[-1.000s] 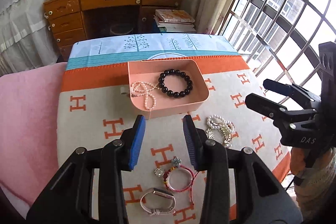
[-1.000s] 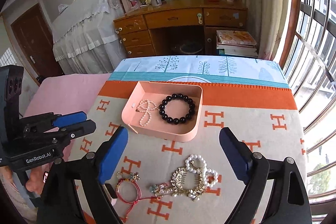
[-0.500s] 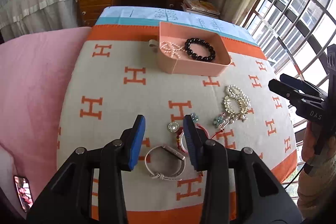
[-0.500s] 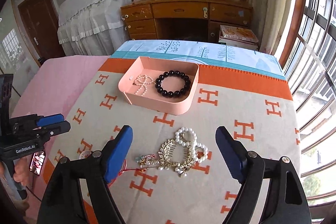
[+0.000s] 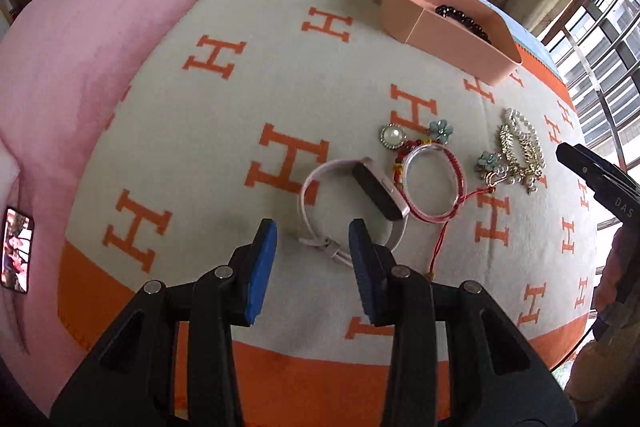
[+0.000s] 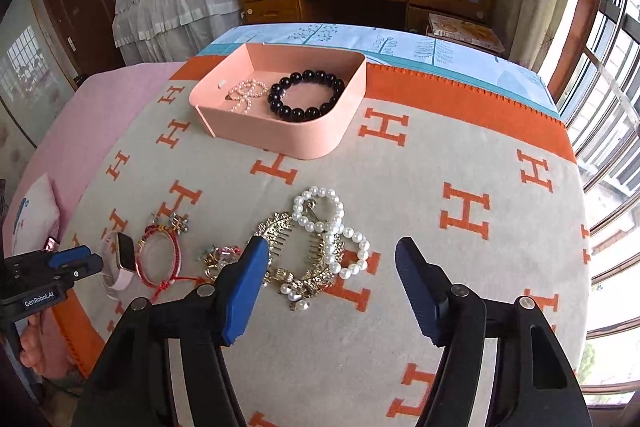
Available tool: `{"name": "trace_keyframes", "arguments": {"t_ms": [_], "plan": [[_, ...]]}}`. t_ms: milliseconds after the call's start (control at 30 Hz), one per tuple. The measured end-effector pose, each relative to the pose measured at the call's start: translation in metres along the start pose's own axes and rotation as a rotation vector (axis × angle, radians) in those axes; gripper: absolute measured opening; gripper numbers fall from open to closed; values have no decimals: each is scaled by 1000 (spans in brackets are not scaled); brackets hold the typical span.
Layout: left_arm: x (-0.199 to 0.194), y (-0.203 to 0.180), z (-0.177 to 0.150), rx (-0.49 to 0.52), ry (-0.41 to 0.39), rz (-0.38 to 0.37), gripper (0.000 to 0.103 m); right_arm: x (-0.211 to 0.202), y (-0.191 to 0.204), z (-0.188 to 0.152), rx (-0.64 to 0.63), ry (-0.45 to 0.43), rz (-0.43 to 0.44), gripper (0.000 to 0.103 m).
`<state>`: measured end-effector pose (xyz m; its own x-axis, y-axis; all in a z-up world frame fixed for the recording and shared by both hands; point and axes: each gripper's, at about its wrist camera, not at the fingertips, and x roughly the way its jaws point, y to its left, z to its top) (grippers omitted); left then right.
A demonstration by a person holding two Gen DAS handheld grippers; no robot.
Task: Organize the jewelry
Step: 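Grasp the white watch with the left tool while the right tool grasps the white pearl bracelet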
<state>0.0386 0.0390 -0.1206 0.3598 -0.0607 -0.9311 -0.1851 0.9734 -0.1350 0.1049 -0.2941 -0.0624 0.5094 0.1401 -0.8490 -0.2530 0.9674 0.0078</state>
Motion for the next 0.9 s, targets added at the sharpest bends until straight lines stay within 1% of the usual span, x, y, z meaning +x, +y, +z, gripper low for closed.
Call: {"name": "trace_keyframes", "arguments": {"t_ms": [67, 100, 167, 267, 400, 467, 500, 533, 567, 600, 633, 733, 833, 900], "plan": [[3, -2, -3, -18, 13, -2, 34, 9, -2, -5, -19, 8, -11, 59], [3, -3, -3, -24, 11, 1, 34, 13, -2, -7, -25, 11, -13, 58], [5, -6, -5, -36, 3, 16, 34, 21, -4, -10, -28, 15, -7, 51], [10, -9, -5, -62, 20, 18, 34, 29, -5, -9, -25, 15, 6, 48], [13, -15, -2, -68, 10, 42, 34, 39, -4, -2, -24, 10, 20, 46], [13, -16, -1, -79, 4, 51, 34, 45, -1, 2, -36, 14, 16, 41], [13, -17, 0, -83, 0, 56, 33, 48, 0, 4, -43, 19, 15, 40], [14, -17, 1, -84, -5, 68, 27, 52, 1, 6, -49, 23, 13, 38], [14, -17, 2, -84, -11, 83, 18, 54, 3, 7, -57, 22, 9, 37], [14, -16, 2, -85, -15, 93, 16, 57, 4, 8, -63, 27, 10, 36], [15, -15, 4, -90, -20, 86, 16, 60, 5, 8, -65, 33, 14, 31], [15, -11, 7, -108, -39, 79, 14, 63, 6, 9, -63, 27, 12, 27], [16, -6, 10, -127, -54, 78, 13, 62, 4, 8, -48, 21, 5, 17], [17, -4, 11, -128, -61, 79, 13, 60, 1, 7, -30, 17, 15, 14]]}}
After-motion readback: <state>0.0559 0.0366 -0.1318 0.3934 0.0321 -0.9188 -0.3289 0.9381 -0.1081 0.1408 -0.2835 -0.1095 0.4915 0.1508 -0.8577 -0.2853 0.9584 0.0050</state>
